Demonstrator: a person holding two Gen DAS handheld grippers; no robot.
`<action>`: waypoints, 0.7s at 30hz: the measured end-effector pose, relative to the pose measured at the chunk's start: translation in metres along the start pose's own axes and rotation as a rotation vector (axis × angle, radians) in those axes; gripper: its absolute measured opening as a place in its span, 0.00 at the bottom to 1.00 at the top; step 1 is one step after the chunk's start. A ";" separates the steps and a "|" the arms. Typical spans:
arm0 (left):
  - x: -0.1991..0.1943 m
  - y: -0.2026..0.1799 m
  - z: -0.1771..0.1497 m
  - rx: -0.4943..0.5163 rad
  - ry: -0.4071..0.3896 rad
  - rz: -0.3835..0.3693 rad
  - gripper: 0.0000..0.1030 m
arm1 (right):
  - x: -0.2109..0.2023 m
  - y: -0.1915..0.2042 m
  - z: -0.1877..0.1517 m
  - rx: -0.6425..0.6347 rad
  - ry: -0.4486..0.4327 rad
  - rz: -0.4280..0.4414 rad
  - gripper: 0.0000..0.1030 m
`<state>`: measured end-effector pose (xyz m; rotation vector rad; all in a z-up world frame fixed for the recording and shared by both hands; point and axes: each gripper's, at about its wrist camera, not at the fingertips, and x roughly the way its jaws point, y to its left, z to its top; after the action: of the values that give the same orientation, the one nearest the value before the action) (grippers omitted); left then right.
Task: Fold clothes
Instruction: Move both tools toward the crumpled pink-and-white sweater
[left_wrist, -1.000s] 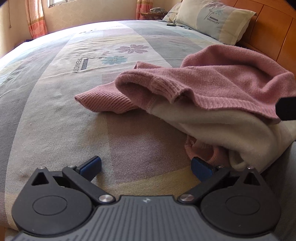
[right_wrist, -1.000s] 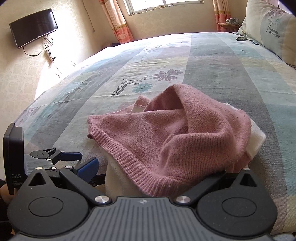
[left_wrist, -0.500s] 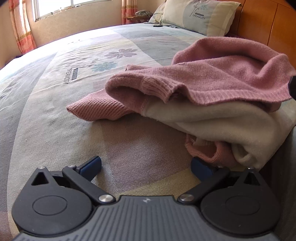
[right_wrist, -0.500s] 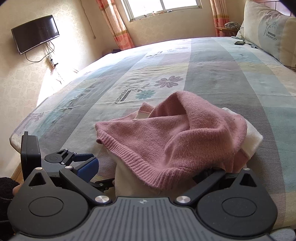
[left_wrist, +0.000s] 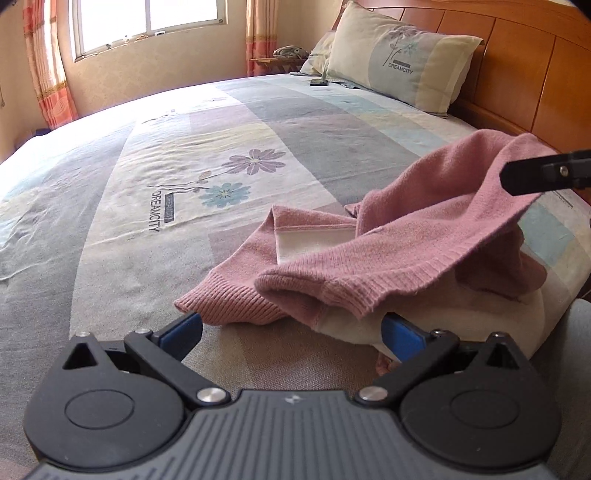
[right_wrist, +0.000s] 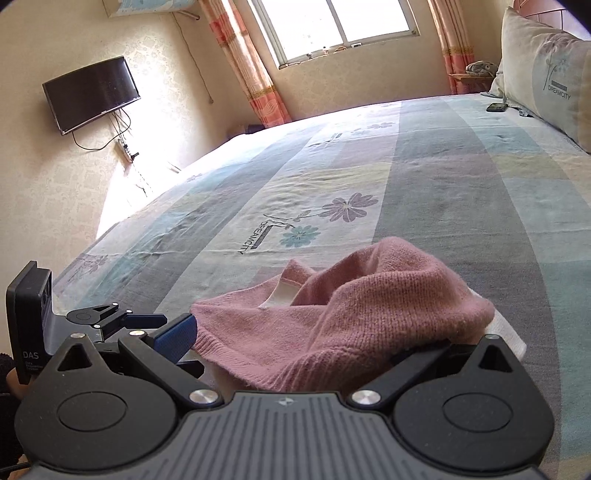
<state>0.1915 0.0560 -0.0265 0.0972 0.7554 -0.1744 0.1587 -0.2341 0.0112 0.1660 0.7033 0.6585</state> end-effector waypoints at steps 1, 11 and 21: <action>0.003 0.001 0.005 0.008 -0.006 0.005 0.99 | 0.004 -0.004 0.005 -0.002 0.005 -0.007 1.00; 0.038 0.010 0.057 0.087 -0.063 0.051 0.99 | 0.045 -0.026 0.048 -0.068 0.042 -0.066 1.00; 0.039 0.012 0.068 0.043 -0.073 -0.012 0.99 | 0.043 -0.039 0.055 -0.053 0.039 -0.158 1.00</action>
<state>0.2672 0.0530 -0.0039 0.1270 0.6795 -0.2047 0.2385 -0.2344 0.0163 0.0485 0.7274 0.5299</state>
